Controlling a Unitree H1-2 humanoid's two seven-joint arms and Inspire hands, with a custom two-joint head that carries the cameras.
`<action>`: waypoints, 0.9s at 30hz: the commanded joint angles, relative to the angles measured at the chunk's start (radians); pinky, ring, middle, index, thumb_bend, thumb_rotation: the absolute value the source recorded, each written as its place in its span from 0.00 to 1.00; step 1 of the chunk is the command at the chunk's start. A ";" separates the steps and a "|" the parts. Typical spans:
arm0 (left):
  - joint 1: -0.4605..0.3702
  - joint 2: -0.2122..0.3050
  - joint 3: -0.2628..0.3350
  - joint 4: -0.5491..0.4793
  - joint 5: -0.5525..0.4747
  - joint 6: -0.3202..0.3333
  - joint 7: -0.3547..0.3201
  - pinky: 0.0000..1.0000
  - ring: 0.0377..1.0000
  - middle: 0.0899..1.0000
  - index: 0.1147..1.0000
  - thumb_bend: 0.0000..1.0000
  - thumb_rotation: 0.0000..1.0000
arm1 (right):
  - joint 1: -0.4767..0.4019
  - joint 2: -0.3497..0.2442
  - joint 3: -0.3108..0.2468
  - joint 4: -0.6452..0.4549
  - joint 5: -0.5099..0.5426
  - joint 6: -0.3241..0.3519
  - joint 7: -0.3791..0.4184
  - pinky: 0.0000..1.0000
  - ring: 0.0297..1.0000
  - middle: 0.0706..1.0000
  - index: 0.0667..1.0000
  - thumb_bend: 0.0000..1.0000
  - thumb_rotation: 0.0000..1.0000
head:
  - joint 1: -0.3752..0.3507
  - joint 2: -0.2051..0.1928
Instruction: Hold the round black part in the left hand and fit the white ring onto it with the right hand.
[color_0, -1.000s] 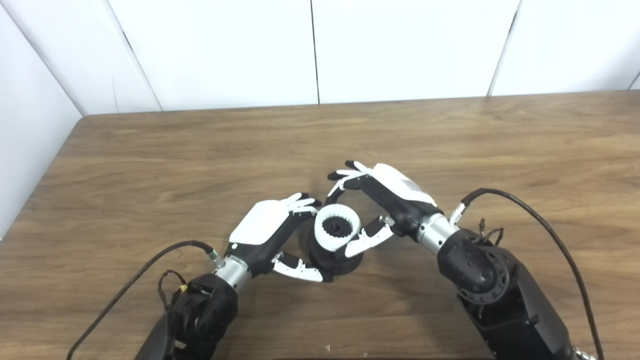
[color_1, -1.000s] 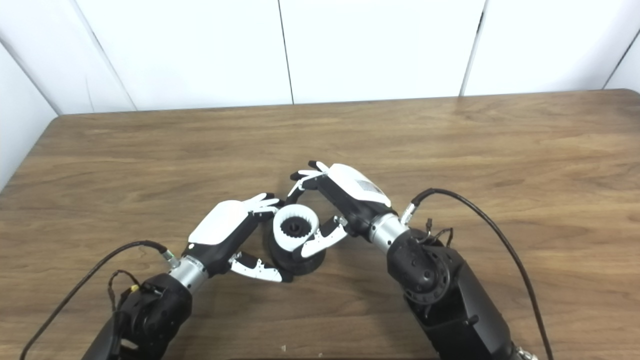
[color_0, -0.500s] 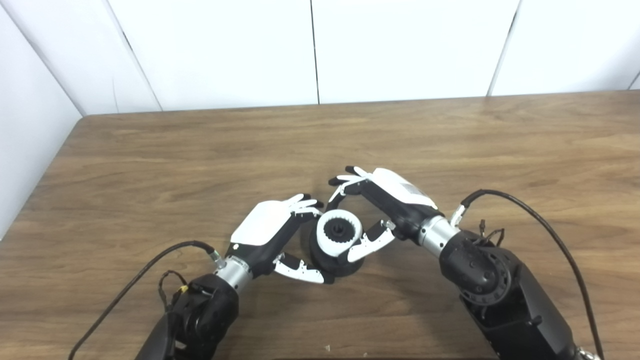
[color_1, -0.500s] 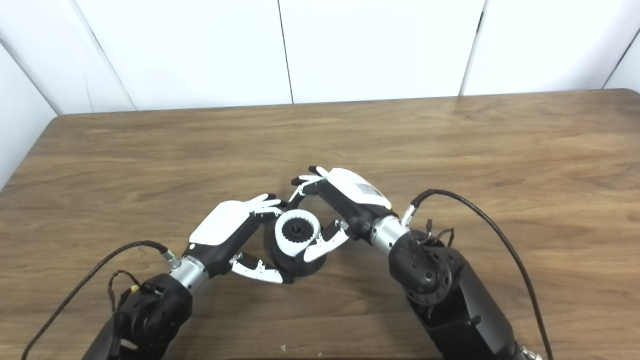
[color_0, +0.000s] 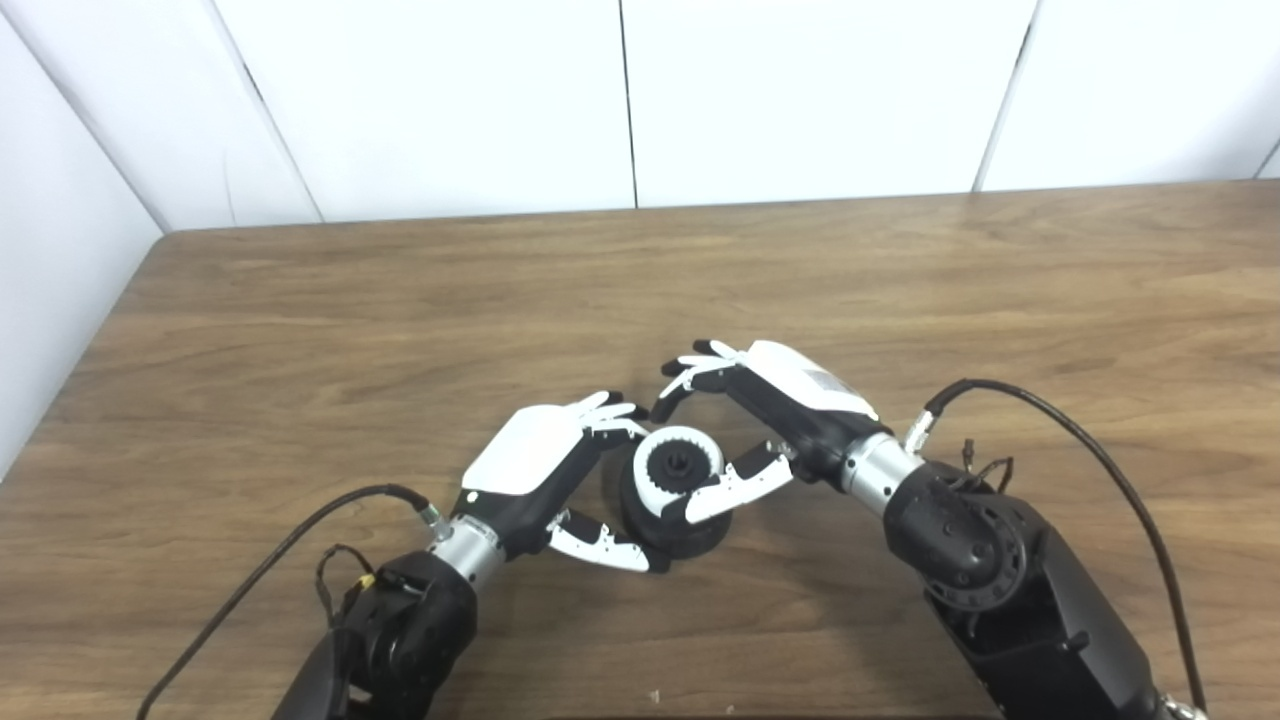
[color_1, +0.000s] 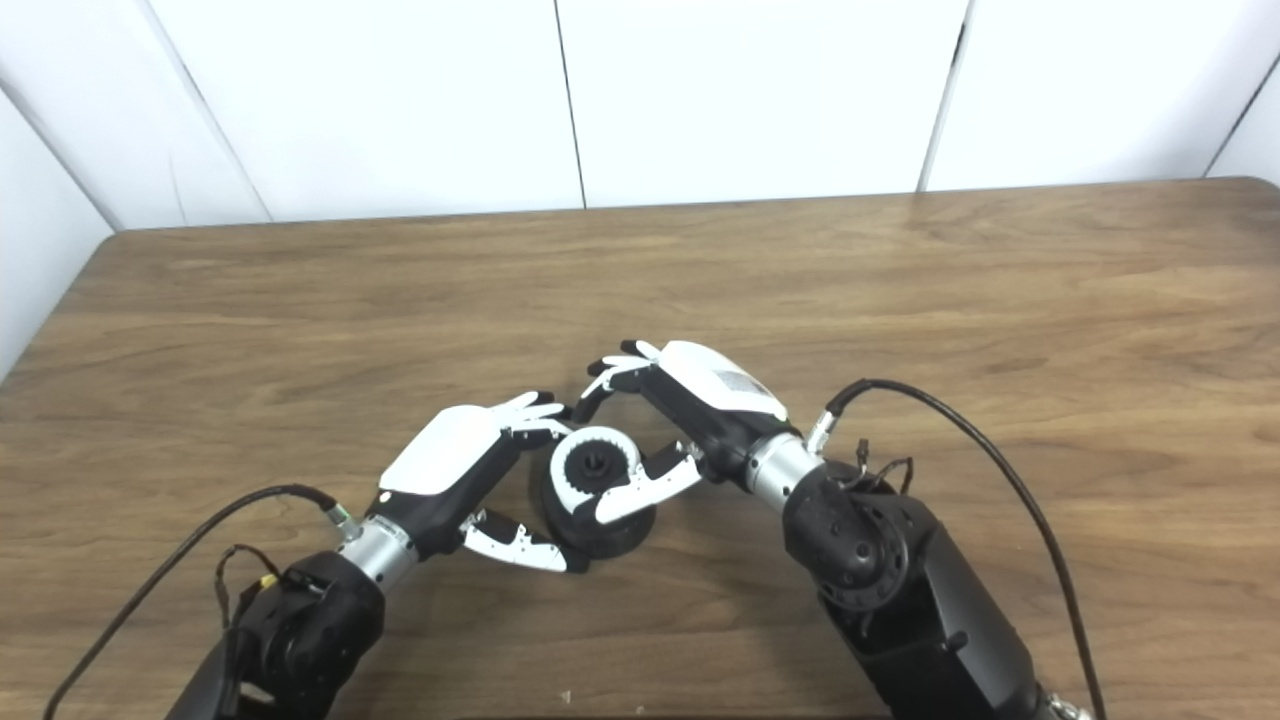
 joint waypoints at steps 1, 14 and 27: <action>-0.005 0.003 0.001 -0.003 -0.012 -0.006 0.000 0.89 0.96 0.88 0.57 0.71 0.44 | -0.038 0.004 -0.007 -0.024 -0.006 -0.025 -0.007 0.98 0.99 0.90 0.70 0.98 0.41 | 0.001 0.002; -0.006 -0.004 0.005 -0.003 -0.014 0.010 -0.009 0.90 0.96 0.88 0.57 0.71 0.41 | -0.057 -0.010 -0.020 -0.044 -0.027 -0.008 0.039 1.00 1.00 1.00 0.99 1.00 0.57 | 0.001 0.001; -0.008 0.002 0.013 0.009 -0.023 0.004 -0.012 0.86 0.96 0.88 0.60 0.77 0.46 | -0.024 -0.019 -0.115 -0.056 0.084 0.015 0.039 1.00 1.00 1.00 1.00 1.00 0.57 | -0.002 -0.001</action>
